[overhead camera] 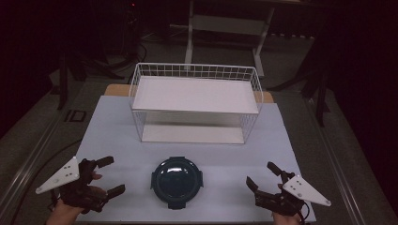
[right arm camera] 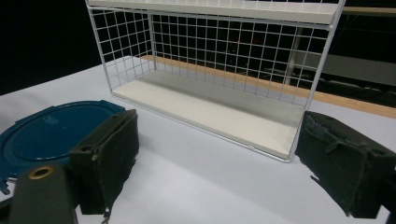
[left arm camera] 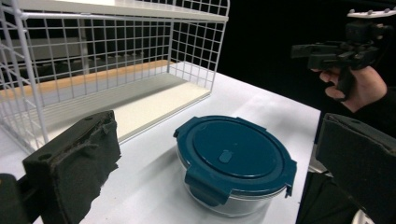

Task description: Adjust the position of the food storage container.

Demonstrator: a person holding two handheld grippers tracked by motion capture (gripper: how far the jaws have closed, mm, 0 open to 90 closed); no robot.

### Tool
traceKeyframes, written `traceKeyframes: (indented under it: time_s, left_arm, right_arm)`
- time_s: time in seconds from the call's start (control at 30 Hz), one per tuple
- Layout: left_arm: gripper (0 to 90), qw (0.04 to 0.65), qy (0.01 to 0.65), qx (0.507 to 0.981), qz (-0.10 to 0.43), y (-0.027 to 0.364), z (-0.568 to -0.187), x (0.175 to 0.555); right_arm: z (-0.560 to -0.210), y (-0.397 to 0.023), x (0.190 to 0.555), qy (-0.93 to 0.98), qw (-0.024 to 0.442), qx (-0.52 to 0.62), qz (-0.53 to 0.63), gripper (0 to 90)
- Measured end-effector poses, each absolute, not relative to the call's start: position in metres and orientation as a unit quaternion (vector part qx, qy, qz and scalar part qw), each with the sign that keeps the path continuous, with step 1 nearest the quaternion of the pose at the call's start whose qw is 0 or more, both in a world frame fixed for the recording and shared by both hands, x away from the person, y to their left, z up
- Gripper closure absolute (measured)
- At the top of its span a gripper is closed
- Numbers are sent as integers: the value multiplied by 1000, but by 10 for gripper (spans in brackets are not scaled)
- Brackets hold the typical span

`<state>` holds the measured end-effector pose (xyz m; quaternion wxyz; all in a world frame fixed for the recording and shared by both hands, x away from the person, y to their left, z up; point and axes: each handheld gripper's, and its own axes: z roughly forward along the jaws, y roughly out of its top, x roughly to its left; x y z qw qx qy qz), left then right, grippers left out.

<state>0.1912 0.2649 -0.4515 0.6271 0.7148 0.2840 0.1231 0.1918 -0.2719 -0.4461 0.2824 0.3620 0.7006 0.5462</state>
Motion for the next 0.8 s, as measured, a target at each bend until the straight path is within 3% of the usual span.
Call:
traceKeyframes:
  time_s: [0.23, 0.43, 0.5, 0.7, 0.8]
  left_arm:
    - [0, 609, 286, 733, 102, 264, -449, 202]
    - [0, 548, 287, 781, 86, 255, -459, 219]
    - [95, 535, 279, 794, 75, 253, -466, 222]
    - [503, 488, 278, 826, 57, 246, -485, 232]
    - [616, 462, 281, 840, 50, 239, -492, 235]
  right_arm:
    - [-447, -272, 194, 700, 278, 366, 547, 129]
    - [-448, -272, 194, 701, 275, 366, 546, 129]
    - [-448, -272, 194, 702, 275, 366, 546, 129]
    - [-448, -273, 195, 699, 275, 368, 548, 129]
    - [-448, -273, 195, 700, 274, 367, 548, 129]
